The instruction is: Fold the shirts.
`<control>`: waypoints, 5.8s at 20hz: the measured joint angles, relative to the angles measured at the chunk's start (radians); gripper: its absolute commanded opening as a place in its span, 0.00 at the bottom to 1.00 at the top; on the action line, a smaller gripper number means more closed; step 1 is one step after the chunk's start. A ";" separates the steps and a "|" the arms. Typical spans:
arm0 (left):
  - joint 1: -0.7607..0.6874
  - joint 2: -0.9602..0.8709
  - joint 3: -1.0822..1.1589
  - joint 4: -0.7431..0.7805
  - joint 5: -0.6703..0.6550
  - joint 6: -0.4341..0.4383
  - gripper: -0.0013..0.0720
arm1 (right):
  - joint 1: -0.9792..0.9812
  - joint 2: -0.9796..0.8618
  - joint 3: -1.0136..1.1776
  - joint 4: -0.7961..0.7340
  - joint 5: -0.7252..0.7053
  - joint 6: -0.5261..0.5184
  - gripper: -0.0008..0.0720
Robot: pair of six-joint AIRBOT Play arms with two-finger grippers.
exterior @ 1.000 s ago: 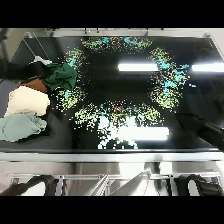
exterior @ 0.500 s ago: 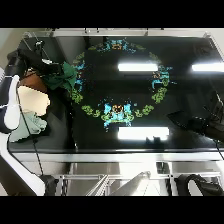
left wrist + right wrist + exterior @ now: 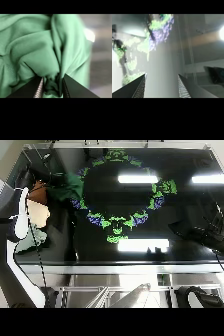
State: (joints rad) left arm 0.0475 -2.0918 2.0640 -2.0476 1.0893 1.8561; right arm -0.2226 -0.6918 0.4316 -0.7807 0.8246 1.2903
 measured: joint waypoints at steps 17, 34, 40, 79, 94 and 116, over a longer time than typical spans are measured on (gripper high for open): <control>-0.377 0.435 -0.412 -0.442 0.358 0.085 0.97 | -0.049 -0.334 0.341 -0.011 0.316 -0.112 0.91; -0.284 0.367 -1.089 -0.529 0.182 0.147 0.77 | 0.162 -0.566 0.071 0.121 0.183 -0.245 0.32; -0.404 0.262 -0.915 -0.531 0.167 0.143 0.04 | 0.178 -0.589 0.119 0.180 0.213 -0.336 0.05; 0.058 0.346 -0.678 -0.460 0.475 0.175 0.99 | -0.058 -0.555 0.333 0.054 0.248 -0.117 0.80; 0.122 0.474 -1.168 -0.317 0.335 0.055 0.94 | -0.137 -0.648 0.273 -0.183 0.290 -0.098 0.83; -0.081 0.833 -0.565 -0.587 0.602 0.096 0.05 | -0.351 -0.180 0.693 0.816 0.714 -0.518 0.05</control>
State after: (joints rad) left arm -0.0338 -1.2591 1.4986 -2.6350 1.6917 1.9522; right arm -0.5732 -0.8719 1.1244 0.0353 1.5383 0.7719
